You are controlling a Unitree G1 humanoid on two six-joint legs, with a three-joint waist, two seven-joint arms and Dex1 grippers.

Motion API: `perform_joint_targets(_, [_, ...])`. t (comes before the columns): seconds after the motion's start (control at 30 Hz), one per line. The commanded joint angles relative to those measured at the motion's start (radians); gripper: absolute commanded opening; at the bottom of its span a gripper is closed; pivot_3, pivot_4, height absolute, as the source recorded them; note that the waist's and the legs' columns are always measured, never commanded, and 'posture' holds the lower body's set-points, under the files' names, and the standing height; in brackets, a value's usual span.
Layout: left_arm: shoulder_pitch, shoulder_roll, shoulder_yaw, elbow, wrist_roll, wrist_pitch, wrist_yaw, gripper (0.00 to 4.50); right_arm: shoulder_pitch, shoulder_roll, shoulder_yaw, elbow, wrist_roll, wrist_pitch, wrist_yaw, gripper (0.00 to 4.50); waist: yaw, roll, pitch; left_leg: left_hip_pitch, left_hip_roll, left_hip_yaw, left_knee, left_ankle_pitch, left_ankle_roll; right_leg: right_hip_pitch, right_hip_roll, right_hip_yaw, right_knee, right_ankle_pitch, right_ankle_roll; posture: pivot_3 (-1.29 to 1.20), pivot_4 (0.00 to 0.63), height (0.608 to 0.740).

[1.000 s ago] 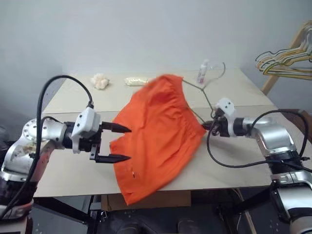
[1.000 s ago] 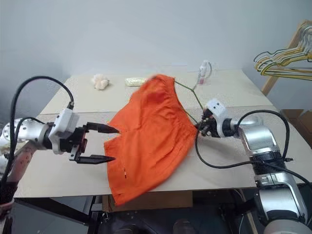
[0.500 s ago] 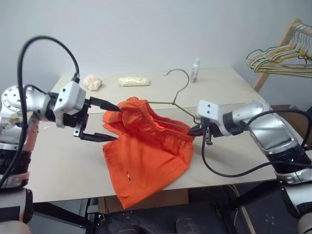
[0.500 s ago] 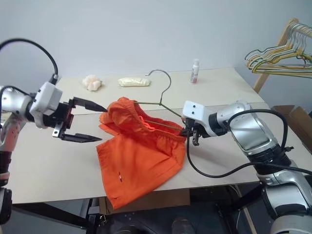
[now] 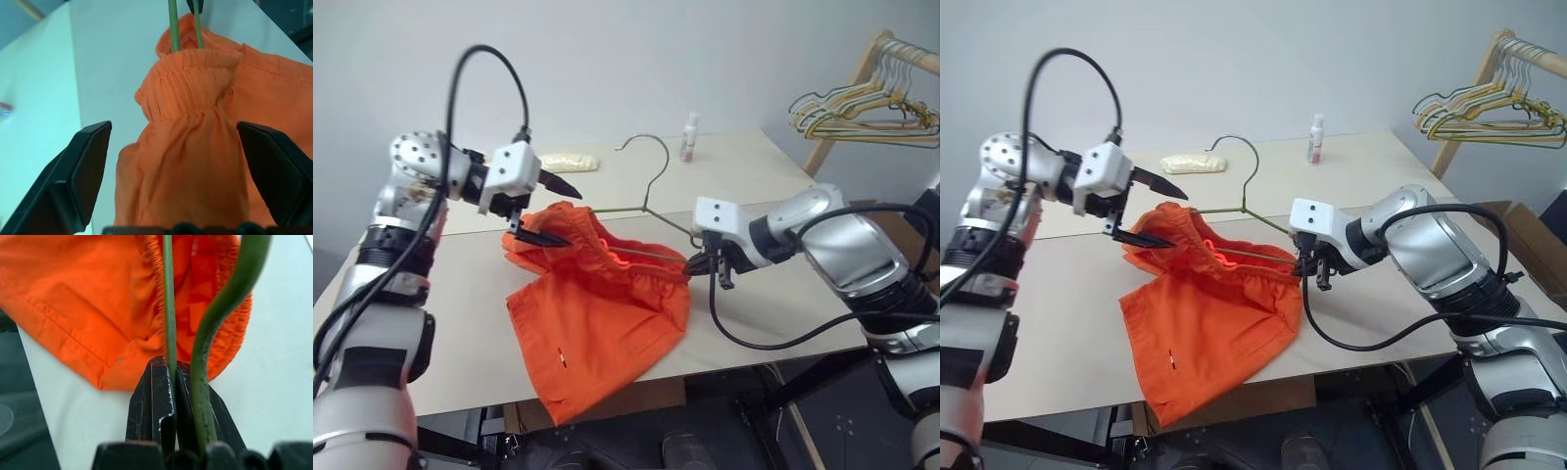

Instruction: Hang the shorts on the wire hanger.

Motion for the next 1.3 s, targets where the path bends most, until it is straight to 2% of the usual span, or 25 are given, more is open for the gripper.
perform_joint_targets(0.03, [-0.057, 0.014, -0.082, 0.047, -0.004, -0.071, -0.004, 4.45, -0.041, -0.008, -0.013, -0.033, 0.006, 0.019, 0.008, 0.0, -0.017, 0.0, 0.0, 0.0, 0.0, 0.0, 0.0, 0.0, 0.0, 0.0, 0.0, 0.0, 0.0, 0.0, 0.0, -0.24, 0.0, 0.74])
perform_joint_targets(0.07, [-0.065, 0.013, -0.104, 0.063, 0.008, -0.086, -0.004, 4.45, -0.042, -0.008, -0.013, -0.034, 0.006, 0.023, 0.008, 0.0, -0.021, 0.0, 0.0, 0.0, 0.0, 0.0, 0.0, 0.0, 0.0, 0.0, 0.0, 0.0, 0.0, 0.0, 0.0, -0.24, 0.0, 0.74])
perform_joint_targets(0.17, [-0.079, -0.003, -0.119, 0.115, 0.067, -0.148, -0.004, 3.92, -0.045, -0.005, -0.016, -0.038, 0.009, 0.034, 0.009, 0.0, -0.031, 0.0, 0.0, 0.0, 0.0, 0.0, 0.0, 0.0, 0.0, 0.0, 0.0, 0.0, 0.0, 0.0, 0.0, -0.24, 0.0, 0.74])
perform_joint_targets(0.37, [-0.087, -0.042, -0.068, 0.171, 0.102, -0.179, -0.004, 2.2, -0.05, -0.003, -0.015, -0.041, 0.008, 0.042, 0.008, 0.0, -0.04, 0.0, 0.0, 0.0, 0.0, 0.0, 0.0, 0.0, 0.001, 0.001, 0.0, 0.0, 0.0, 0.0, 0.001, -0.25, 0.0, 0.74])
perform_joint_targets(0.63, [-0.054, -0.049, -0.047, 0.134, 0.084, -0.15, -0.004, 0.03, -0.039, -0.006, -0.006, -0.054, -0.005, 0.001, 0.007, 0.0, -0.043, 0.0, 0.0, 0.0, 0.0, 0.0, 0.001, 0.0, 0.001, 0.0, 0.0, 0.0, 0.0, 0.0, 0.001, -0.25, 0.0, 0.74])
perform_joint_targets(0.73, [-0.036, -0.05, -0.023, 0.119, 0.083, -0.136, -0.004, 0.03, -0.031, -0.002, -0.007, -0.057, -0.015, -0.025, -0.005, 0.0, -0.043, 0.0, 0.0, 0.0, 0.0, 0.0, 0.001, 0.0, 0.001, 0.0, 0.0, 0.0, 0.0, -0.001, 0.001, -0.25, 0.0, 0.74])
perform_joint_targets(0.87, [0.006, -0.038, 0.021, 0.081, 0.062, -0.066, -0.004, 0.0, -0.034, 0.0, -0.034, -0.02, -0.047, -0.01, -0.068, 1.06, -0.044, 0.0, 0.0, 0.0, 0.0, 0.0, 0.001, 0.0, 0.001, 0.0, 0.0, 0.0, 0.001, -0.001, 0.001, -0.26, 0.0, 0.74])
perform_joint_targets(0.97, [0.054, -0.014, 0.06, 0.026, 0.044, 0.005, -0.004, 0.0, -0.029, -0.03, -0.105, -0.008, -0.028, 0.011, -0.096, 2.16, -0.044, 0.0, 0.0, 0.0, 0.0, 0.0, 0.001, 0.0, 0.001, 0.0, 0.0, 0.0, 0.001, -0.001, 0.001, -0.25, 0.0, 0.74])
perform_joint_targets(1.17, [0.167, 0.024, 0.146, -0.102, 0.022, 0.156, 0.011, 0.0, 0.061, -0.102, -0.338, -0.045, 0.041, 0.116, -0.18, 4.2, -0.04, 0.0, 0.0, 0.0, 0.0, -0.001, 0.002, 0.0, 0.001, 0.001, 0.0, 0.0, 0.001, -0.001, 0.001, -0.24, 0.0, 0.74])
perform_joint_targets(1.2, [0.186, 0.028, 0.154, -0.124, 0.023, 0.173, 0.019, 0.0, 0.085, -0.112, -0.393, -0.055, 0.062, 0.136, -0.192, 4.46, -0.04, 0.0, 0.0, 0.0, 0.0, -0.001, 0.002, 0.0, 0.001, 0.001, 0.0, 0.0, 0.001, -0.001, 0.001, -0.24, 0.0, 0.74])
perform_joint_targets(1.3, [0.228, 0.035, 0.179, -0.178, 0.02, 0.231, 0.036, 0.0, 0.196, -0.135, -0.548, -0.093, 0.116, 0.149, -0.22, 4.46, -0.033, 0.0, 0.0, 0.0, 0.001, -0.002, 0.002, 0.0, 0.001, 0.002, 0.0, 0.0, 0.001, -0.001, 0.001, -0.24, 0.0, 0.74])
